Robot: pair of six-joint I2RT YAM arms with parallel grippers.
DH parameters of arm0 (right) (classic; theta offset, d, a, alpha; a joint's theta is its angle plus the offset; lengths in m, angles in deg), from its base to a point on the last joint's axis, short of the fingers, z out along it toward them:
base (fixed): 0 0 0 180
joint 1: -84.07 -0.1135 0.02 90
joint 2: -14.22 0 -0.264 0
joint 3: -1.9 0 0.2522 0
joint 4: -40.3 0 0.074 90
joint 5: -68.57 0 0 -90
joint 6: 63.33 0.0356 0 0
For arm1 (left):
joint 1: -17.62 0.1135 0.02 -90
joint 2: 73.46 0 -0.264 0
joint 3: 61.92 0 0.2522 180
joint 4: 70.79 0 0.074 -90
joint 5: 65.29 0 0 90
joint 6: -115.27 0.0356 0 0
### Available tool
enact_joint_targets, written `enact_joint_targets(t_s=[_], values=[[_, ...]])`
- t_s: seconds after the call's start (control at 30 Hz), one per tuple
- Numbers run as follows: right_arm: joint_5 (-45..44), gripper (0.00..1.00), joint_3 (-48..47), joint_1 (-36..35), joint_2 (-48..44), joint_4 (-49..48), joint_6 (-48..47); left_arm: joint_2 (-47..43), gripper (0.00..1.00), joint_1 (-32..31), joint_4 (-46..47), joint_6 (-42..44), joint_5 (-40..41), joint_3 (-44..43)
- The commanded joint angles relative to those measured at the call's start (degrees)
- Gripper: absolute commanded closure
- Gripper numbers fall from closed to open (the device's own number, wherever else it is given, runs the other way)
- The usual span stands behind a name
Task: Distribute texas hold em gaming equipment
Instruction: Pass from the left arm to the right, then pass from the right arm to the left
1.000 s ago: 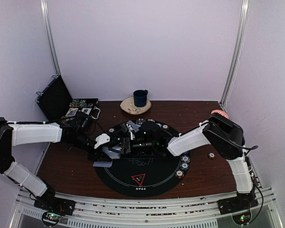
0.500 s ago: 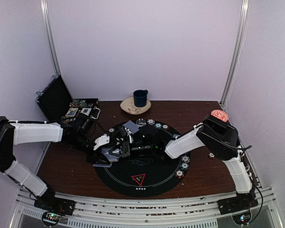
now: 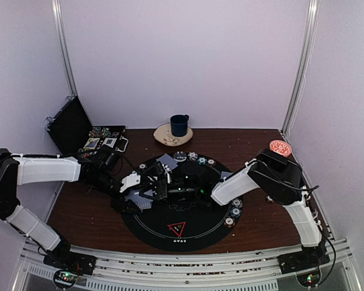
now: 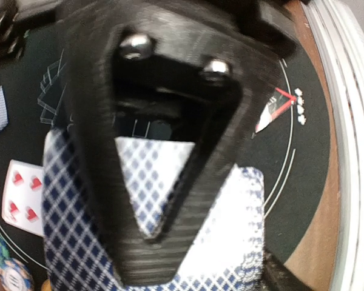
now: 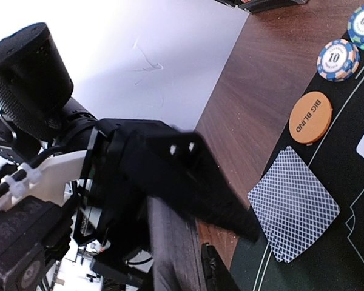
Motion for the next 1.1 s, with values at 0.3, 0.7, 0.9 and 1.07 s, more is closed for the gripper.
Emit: enact_joint_targets(t_s=[0.3,0.7,0.9,1.07], values=[[-2.14,1.00,1.97,0.66,-2.40,-2.07,5.31,0.68,0.02,-1.57,4.74,4.75,1.08,-0.62],[-2.17,1.00,2.12,0.59,-3.56,-2.46,6.37,2.21,0.05,-3.02,5.14,5.63,3.76,-0.10],[-1.39,1.00,1.98,0.51,-2.89,-4.74,9.15,2.56,0.13,-3.76,7.09,4.82,6.65,0.72],[-1.39,1.00,2.60,0.17,-3.50,-5.00,9.40,2.76,0.20,-3.90,7.90,4.36,7.72,0.91]])
